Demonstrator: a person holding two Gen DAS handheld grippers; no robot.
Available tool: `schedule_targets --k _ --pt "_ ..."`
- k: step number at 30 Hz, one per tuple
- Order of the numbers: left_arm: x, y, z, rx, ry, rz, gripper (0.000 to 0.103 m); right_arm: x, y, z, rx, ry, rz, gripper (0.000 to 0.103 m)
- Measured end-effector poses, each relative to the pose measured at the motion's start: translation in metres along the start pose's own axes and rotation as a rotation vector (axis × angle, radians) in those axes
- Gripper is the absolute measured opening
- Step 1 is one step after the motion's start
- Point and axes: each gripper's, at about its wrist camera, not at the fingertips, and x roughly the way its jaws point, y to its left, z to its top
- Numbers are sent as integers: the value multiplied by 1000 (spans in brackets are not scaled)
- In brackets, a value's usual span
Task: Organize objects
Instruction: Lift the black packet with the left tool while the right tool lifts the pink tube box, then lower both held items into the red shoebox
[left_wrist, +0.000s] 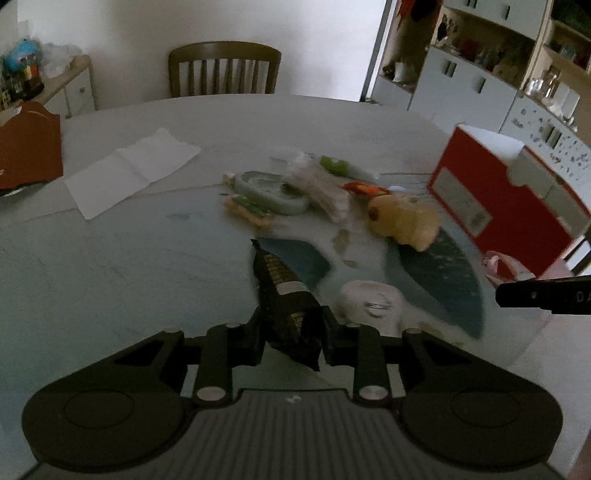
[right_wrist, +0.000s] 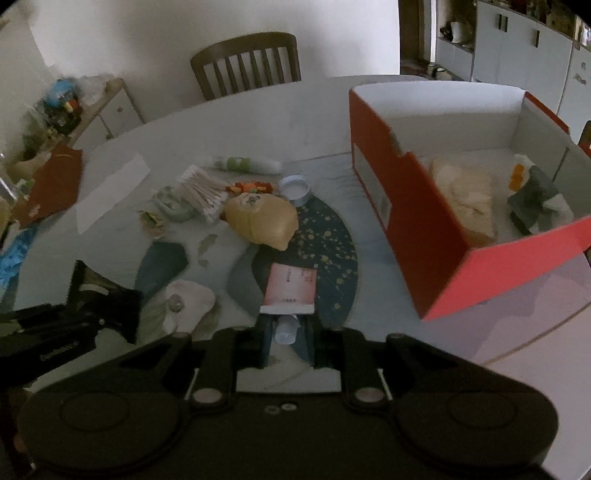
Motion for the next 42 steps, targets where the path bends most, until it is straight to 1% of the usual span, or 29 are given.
schedule_targets --k 5,11,16,21,31,42 --pt "-22 -23 0 8 -8 -67 28 -25 -14 -1 21 -11 33 17" --pt "-39 -58 8 28 -17 -131 28 -48 -32 2 27 -49 38 17" --pt "-47 -89 16 73 -42 -164 28 -63 -51 5 33 -89 41 17" --pt "-51 -118 26 94 -60 -187 28 -73 -75 9 55 -124 44 17" --pt "-41 -176 42 139 -67 -203 28 -83 -126 18 88 -153 52 17" --pt "-13 -246 60 195 -66 -217 28 -81 -179 35 87 -164 64 17"
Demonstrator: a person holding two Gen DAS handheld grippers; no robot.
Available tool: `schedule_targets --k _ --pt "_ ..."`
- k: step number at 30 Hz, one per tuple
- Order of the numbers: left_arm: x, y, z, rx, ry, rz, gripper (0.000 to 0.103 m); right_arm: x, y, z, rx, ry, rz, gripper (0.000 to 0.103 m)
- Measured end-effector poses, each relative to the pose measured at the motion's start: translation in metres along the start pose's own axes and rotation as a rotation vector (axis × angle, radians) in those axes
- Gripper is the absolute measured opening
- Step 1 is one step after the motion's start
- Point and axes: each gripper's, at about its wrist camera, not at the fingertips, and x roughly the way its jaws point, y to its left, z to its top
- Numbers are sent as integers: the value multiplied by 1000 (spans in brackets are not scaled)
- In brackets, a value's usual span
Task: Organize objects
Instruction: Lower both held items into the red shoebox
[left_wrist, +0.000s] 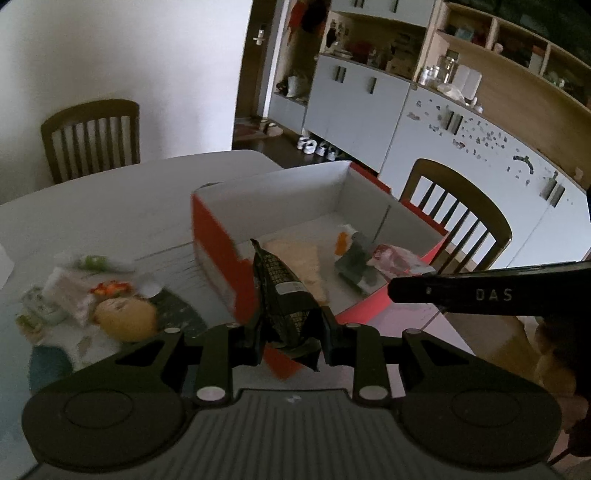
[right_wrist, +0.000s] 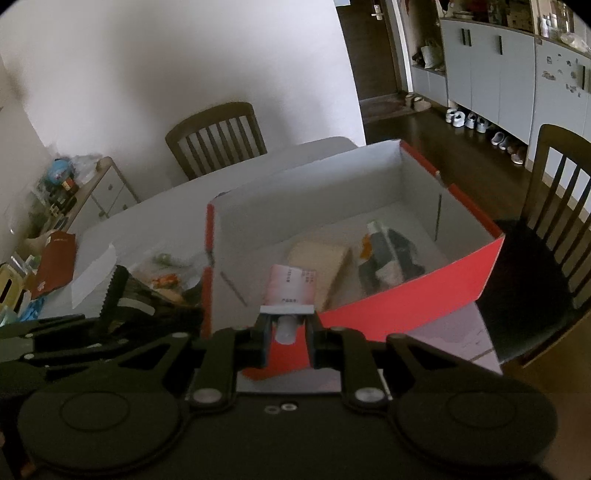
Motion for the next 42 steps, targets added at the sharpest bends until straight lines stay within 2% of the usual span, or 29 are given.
schedule_targets --k 9,14,21,28,34,42 --pt "38 -28 32 28 6 3 28 14 -23 19 -44 -2 0 17" --pt "63 -30 53 6 16 16 28 32 -32 30 -83 18 -15 17" --pt "106 -31 71 29 61 71 28 60 -34 38 -142 61 -29 17" --pt "145 -30 76 40 126 106 28 87 -33 41 -210 147 -1 17" --pt "169 -27 76 47 176 111 28 106 -34 37 -250 208 -21 17" --pt "189 -30 69 70 258 92 28 116 -37 35 -273 228 -43 17"
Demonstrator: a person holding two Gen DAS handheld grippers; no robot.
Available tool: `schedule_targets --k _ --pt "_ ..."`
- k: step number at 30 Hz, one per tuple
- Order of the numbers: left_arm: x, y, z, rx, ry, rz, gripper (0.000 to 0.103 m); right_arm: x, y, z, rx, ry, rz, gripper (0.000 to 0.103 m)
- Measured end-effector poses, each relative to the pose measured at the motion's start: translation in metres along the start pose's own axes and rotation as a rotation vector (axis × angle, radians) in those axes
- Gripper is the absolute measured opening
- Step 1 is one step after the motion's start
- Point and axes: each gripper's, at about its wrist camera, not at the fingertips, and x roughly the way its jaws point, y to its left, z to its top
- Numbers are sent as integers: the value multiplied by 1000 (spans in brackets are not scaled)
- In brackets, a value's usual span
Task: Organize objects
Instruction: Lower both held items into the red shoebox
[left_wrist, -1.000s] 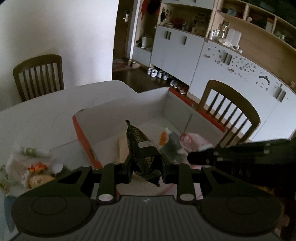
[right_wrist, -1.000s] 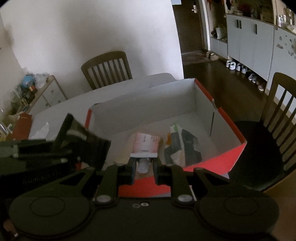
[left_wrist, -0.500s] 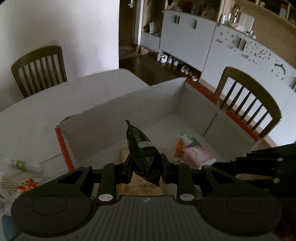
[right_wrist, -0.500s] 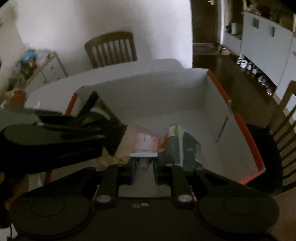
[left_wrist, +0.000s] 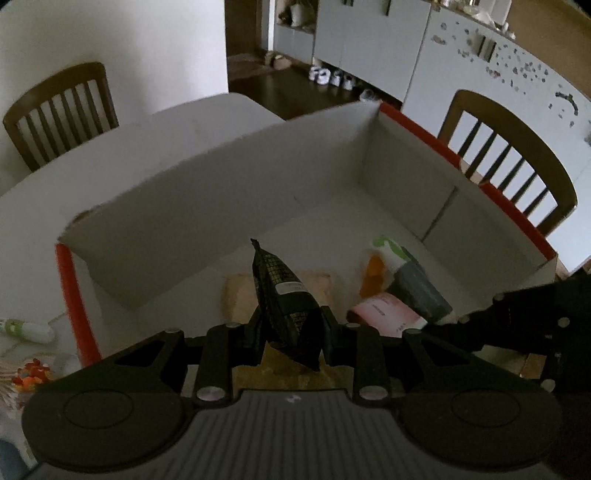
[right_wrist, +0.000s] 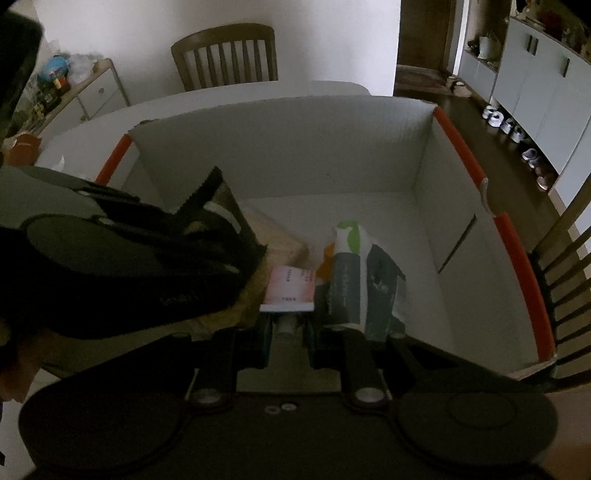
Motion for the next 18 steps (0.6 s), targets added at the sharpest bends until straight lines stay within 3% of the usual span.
schedule_targets --k 8,10,12,18 --pt "6 3 -1 -36 33 2 31 -4 -4 -2 0 -9 10 23" --pt "6 5 -2 -44 32 10 41 -6 -5 -2 6 -14 12 25" --pt "2 6 -3 -53 16 -2 63 -8 -8 -1 9 -24 13 26" --pt "-13 5 -2 -60 -25 -16 66 -21 -10 -4 17 -50 26 30"
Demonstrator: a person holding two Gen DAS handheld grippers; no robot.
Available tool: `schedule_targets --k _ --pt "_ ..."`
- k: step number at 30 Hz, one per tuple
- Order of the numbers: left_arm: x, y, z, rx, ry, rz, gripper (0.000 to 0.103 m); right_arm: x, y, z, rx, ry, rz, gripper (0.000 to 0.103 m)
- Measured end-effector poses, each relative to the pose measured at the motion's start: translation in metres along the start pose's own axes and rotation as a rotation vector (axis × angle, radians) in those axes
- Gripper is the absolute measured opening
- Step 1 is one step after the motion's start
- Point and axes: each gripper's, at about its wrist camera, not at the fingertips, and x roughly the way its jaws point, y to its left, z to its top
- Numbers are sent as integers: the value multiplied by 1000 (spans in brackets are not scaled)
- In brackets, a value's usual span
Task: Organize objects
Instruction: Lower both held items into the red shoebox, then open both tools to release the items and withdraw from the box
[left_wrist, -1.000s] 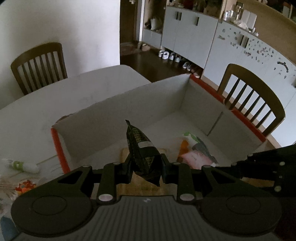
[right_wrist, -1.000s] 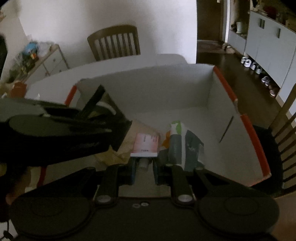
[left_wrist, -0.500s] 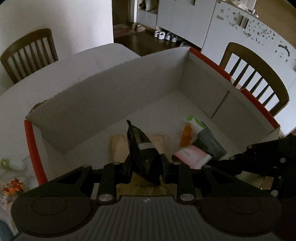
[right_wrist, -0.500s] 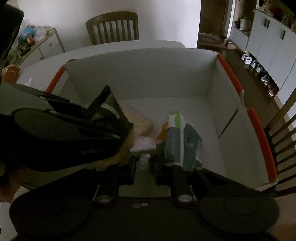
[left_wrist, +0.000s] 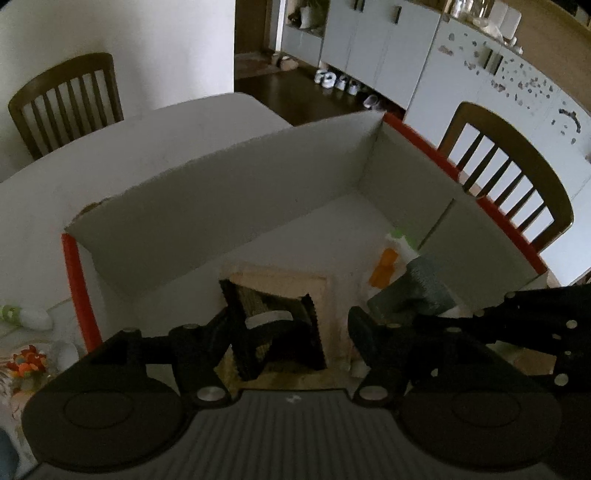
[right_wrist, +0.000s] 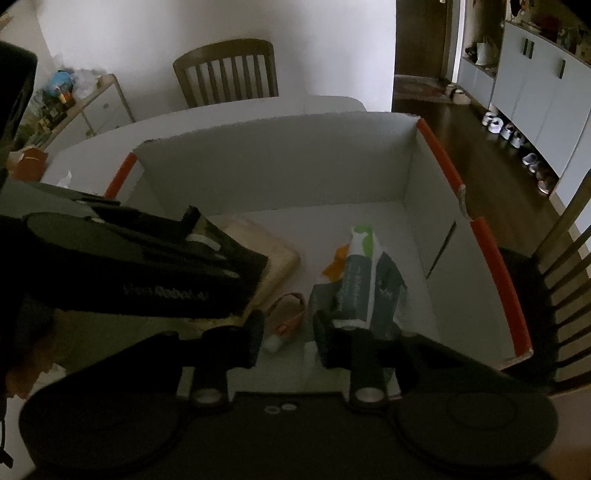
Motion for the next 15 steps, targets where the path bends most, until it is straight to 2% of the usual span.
schedule_targets --k 5,9,15 --pt "-14 0 -1 -6 -28 -1 66 -13 -2 -2 -5 -18 7 34" --pt "-25 0 2 -20 -49 -9 66 -23 0 -3 3 -33 14 43" --pt "-47 2 -4 -25 -90 -25 66 -40 3 -5 16 -59 14 48"
